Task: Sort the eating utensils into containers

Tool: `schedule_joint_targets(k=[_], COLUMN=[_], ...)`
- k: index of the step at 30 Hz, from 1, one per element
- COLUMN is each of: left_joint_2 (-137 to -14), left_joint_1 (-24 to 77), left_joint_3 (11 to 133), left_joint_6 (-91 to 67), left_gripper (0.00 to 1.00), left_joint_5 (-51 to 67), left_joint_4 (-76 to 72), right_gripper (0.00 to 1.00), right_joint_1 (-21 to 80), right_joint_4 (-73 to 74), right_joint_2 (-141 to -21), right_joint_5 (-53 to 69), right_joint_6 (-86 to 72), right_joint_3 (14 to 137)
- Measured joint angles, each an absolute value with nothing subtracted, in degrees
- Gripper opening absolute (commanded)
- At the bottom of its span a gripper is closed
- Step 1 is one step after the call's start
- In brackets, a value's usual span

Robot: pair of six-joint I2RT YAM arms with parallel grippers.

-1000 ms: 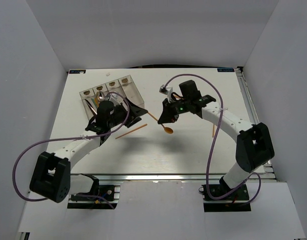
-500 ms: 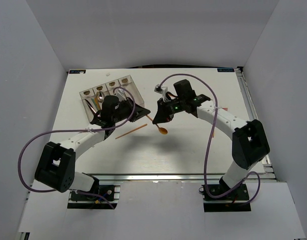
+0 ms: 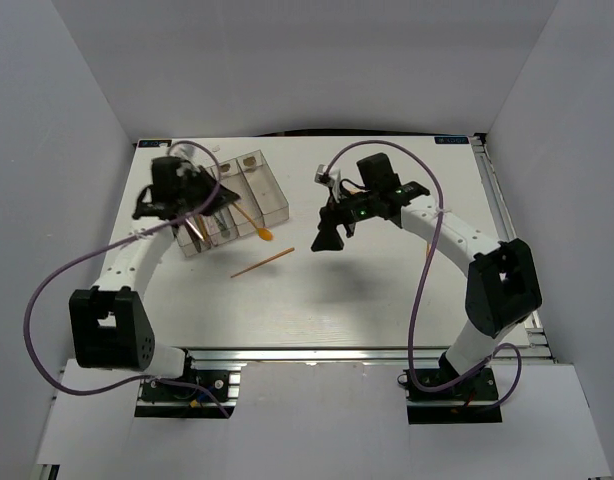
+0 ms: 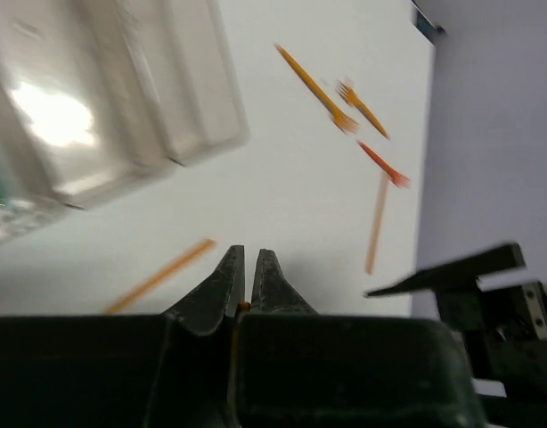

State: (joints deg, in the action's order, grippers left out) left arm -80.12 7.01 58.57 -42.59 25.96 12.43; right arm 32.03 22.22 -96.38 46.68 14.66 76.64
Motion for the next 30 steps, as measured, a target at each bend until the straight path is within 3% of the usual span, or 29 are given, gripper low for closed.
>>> schedule_joint_targets(k=[6,18,23,24,30], left_joint_2=[-90.13,-106.96,-110.72,-111.22,-113.10], left_joint_1=[-6.24,-8.51,-8.51,-8.51,-8.51], left_joint_3=[78.78,94.48,97.01,97.30,98.35], left_joint_6=[-29.34,-19.25,-17.65,-17.45,-17.41], left_gripper=[0.00,0.00,0.26,0.35,0.56], left_joint_5=[20.88,12.56,12.34,12.25,12.47], left_joint_4=[27.79,37.85,39.42,39.66,40.82], right_gripper=[0.89,0.89,0.89,0.89,0.90], right_joint_1=[26.96,23.68,21.93,21.67,20.10], right_joint_4=[24.14,25.89,26.02,26.06,27.09], right_joint_2=[-94.52,-90.67,-90.67,-90.67,-90.70], right_joint_5=[46.89,47.11,47.35,47.40,47.55], right_joint_6=[19.16,21.98,22.79,22.94,24.14], right_joint_3=[74.48,69.43,69.43,69.43,69.82])
